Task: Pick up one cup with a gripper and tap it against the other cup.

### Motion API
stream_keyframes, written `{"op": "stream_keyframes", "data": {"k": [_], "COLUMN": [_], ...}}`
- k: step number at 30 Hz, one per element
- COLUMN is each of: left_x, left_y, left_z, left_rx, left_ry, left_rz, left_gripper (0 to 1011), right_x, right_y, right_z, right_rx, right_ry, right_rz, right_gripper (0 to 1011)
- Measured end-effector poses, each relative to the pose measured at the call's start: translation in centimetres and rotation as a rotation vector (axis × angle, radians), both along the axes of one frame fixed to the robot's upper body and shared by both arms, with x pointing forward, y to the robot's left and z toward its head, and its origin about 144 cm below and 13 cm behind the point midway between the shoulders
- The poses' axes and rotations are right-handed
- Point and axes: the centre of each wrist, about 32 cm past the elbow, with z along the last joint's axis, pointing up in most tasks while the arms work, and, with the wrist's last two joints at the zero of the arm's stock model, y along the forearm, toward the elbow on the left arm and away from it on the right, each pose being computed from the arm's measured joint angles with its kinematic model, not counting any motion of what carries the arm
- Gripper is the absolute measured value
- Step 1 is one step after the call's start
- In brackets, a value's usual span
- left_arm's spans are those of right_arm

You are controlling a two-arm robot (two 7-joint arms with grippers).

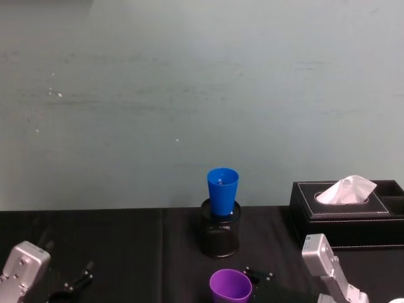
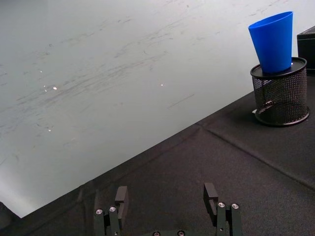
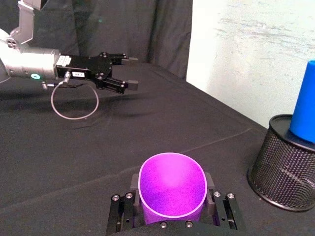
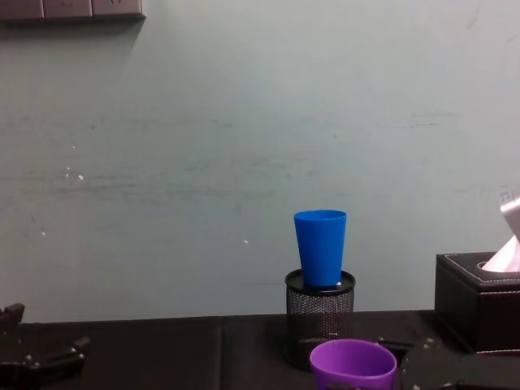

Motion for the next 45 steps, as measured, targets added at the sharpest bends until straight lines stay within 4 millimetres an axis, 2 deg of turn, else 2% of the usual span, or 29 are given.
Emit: {"op": "stream_keyframes", "data": {"k": [14, 28, 32, 35, 36, 39, 45], "left_x": [0.0, 0.0, 0.0, 0.0, 0.0, 0.0, 0.0], "left_y": [0.0, 0.0, 0.0, 0.0, 0.0, 0.0, 0.0], "left_z": [0.0, 0.0, 0.0, 0.0, 0.0, 0.0, 0.0], "left_rx": [0.000, 0.000, 0.000, 0.000, 0.000, 0.000, 0.000], "left_ry": [0.000, 0.000, 0.000, 0.000, 0.000, 0.000, 0.000], "left_rz": [0.000, 0.000, 0.000, 0.000, 0.000, 0.000, 0.000], "left_gripper": [1000, 1000, 1000, 1000, 1000, 1000, 1000], "right_x": [-0.1, -0.1, -0.1, -0.1, -0.1, -0.1, -0.2], "right_y": [0.1, 0.1, 0.1, 0.1, 0.1, 0.1, 0.1], "right_z": [-1.2, -1.3, -1.3, -1.2, -1.2, -1.2, -1.1], "right_rx": [0.015, 0.015, 0.015, 0.016, 0.016, 0.016, 0.029], "right_ry": [0.012, 0.014, 0.014, 0.014, 0.014, 0.014, -0.002], "right_rz": [-0.002, -0.004, -0.004, -0.003, -0.003, -0.003, -0.001], "right_gripper": [723, 723, 794, 915, 915, 1002, 1000]}}
